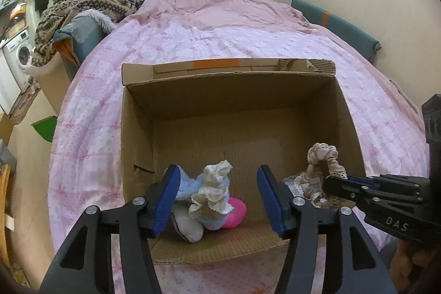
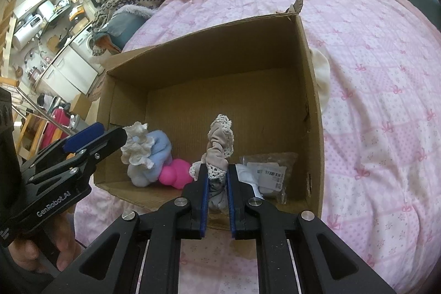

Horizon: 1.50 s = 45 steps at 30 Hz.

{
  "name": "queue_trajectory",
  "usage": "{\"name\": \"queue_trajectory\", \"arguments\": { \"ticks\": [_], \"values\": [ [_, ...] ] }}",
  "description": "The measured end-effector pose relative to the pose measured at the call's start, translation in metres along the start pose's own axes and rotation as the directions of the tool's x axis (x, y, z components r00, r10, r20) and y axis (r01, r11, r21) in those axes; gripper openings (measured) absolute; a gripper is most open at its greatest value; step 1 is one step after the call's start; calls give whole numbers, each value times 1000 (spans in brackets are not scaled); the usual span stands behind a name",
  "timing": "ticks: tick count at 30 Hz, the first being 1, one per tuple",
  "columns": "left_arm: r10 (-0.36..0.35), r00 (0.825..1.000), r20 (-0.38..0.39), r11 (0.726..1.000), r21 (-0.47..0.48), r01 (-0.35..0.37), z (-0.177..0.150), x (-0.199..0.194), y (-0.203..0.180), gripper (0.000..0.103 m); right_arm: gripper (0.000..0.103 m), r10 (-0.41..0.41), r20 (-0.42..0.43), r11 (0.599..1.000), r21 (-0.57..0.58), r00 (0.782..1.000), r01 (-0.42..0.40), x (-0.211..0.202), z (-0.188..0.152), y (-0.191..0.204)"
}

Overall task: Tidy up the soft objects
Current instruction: 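Open the left gripper to drop the white scrunchie while the right gripper releases the lace scrunchie, then withdraw both grippers from the box toward the tan cardboard tube on the bed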

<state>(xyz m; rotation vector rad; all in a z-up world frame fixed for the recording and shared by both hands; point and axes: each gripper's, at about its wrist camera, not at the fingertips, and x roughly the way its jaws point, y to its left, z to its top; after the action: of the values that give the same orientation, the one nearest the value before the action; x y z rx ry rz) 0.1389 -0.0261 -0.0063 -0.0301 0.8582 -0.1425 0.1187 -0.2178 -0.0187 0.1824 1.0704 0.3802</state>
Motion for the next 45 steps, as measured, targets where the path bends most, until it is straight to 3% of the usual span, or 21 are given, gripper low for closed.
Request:
{"name": "queue_trajectory", "arguments": {
  "ticks": [3,5,15,16,18,19,20,24,26,28,38,45],
  "values": [
    [-32,999,3,999,-38,32,2,-3,4,68,12,1,1,1000,1,1000,-1,0,0,0],
    [-16,1000,23,998,-52,17,3,-6,7,73,12,4,-2,1000,7,1000,-4,1,0,-1],
    [16,1000,8,996,-86,-16,8,-6,16,73,17,7,-1,1000,23,1000,-7,0,2,-4],
    [17,1000,9,996,-88,-16,8,-6,17,73,25,1,3,1000,25,1000,-1,-1,2,-5],
    [23,1000,12,996,-88,-22,8,-8,17,73,57,-9,18,999,42,1000,8,-4,2,-8],
    [25,1000,15,996,-88,-23,8,-8,17,73,83,-8,36,998,56,999,6,-7,3,-10],
    [27,999,21,996,-87,-25,7,-10,17,73,87,-9,71,997,71,997,4,-13,4,-12],
    [36,999,33,995,-98,-33,6,-15,17,75,87,-17,132,995,95,991,4,-27,6,-16],
    [17,999,39,993,-117,-12,5,-17,19,83,87,-15,132,994,107,991,1,-28,6,-18],
    [1,999,49,993,-119,4,5,-21,19,84,87,-13,127,994,111,992,-1,-28,6,-18],
    [47,997,59,998,-42,-45,-1,-38,9,84,87,-24,118,994,109,993,11,-27,3,-15],
    [70,996,50,994,-86,-66,-10,-52,20,84,87,-39,102,995,90,994,29,-30,-5,-9]
  ]
}}
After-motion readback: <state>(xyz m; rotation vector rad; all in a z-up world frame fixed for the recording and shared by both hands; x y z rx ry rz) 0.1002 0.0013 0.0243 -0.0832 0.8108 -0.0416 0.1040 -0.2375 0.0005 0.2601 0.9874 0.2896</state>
